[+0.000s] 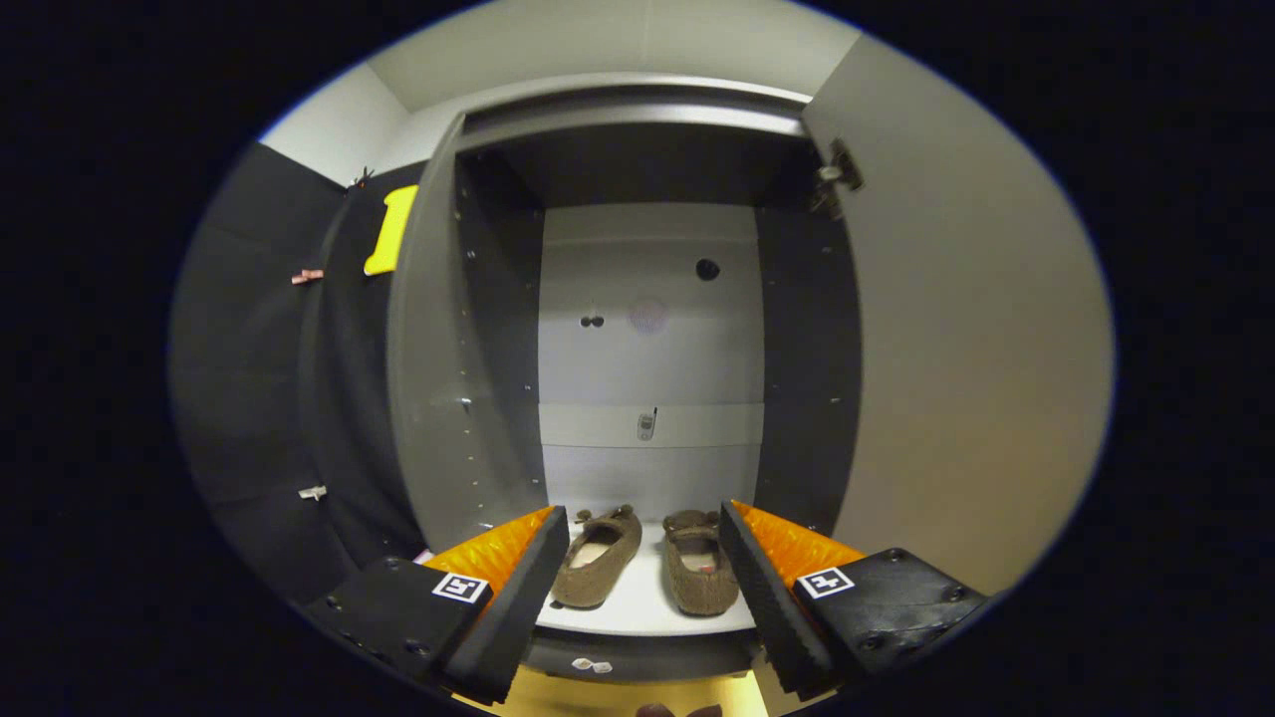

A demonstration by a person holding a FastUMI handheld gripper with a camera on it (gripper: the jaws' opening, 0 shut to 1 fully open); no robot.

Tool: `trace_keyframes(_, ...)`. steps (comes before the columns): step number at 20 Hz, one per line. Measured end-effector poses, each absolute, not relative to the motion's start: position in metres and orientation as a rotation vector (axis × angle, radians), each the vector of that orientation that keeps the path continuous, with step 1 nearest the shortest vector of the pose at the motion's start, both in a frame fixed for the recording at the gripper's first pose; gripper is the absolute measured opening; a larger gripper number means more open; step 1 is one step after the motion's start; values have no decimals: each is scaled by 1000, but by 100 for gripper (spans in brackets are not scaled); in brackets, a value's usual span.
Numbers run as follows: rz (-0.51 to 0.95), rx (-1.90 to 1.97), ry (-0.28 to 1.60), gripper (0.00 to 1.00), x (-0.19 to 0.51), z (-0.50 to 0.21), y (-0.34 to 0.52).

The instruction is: Open the shoe cabinet door, grab the shoes and put them into the shoe cabinet, then close the shoe cabinet door.

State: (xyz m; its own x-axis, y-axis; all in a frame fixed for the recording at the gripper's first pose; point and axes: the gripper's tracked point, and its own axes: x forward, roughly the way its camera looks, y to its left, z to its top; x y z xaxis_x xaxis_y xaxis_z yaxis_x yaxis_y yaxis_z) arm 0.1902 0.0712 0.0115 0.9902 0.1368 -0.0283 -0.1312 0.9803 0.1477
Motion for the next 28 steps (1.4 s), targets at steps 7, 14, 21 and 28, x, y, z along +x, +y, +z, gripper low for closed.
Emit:
trace_keyframes(7, 218, 86, 53, 97, 36, 20, 42)
trace_keyframes(14, 233, 149, 111, 97, -66, 11, -37)
trace_keyframes(21, -31, 176, 113, 97, -83, -3, -182)
trace_keyframes(28, -127, 192, 136, 98, -23, -23, -251)
